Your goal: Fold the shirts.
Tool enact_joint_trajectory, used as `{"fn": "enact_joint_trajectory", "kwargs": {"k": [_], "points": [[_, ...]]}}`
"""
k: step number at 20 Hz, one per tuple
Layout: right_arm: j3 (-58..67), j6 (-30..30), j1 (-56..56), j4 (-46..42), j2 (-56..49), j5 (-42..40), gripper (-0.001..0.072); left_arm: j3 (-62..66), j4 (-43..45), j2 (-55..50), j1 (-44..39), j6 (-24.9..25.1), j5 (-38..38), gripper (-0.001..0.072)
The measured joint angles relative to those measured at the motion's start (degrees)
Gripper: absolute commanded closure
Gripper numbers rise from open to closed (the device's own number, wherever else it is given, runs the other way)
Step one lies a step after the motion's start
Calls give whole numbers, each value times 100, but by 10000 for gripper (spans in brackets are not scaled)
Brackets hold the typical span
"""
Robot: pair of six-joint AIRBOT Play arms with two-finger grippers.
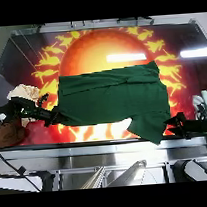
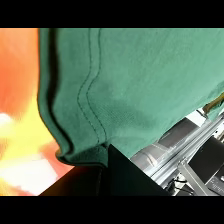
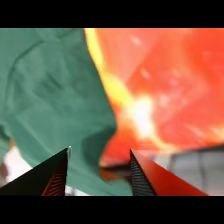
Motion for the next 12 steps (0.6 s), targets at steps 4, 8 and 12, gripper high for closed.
{"fn": "enact_joint_trajectory", "kwargs": {"k": [4,8,12], "points": [[-46,-560,2,756,-481,-181,382,-2,22,2,0,2,7,691],[-68,-1014,2,1060,-802,-212,695,-2,24,2,2,4,13,691],[120,-1292,-7,1386,-608,597,695,142,234,39,7,15,420,691]]}}
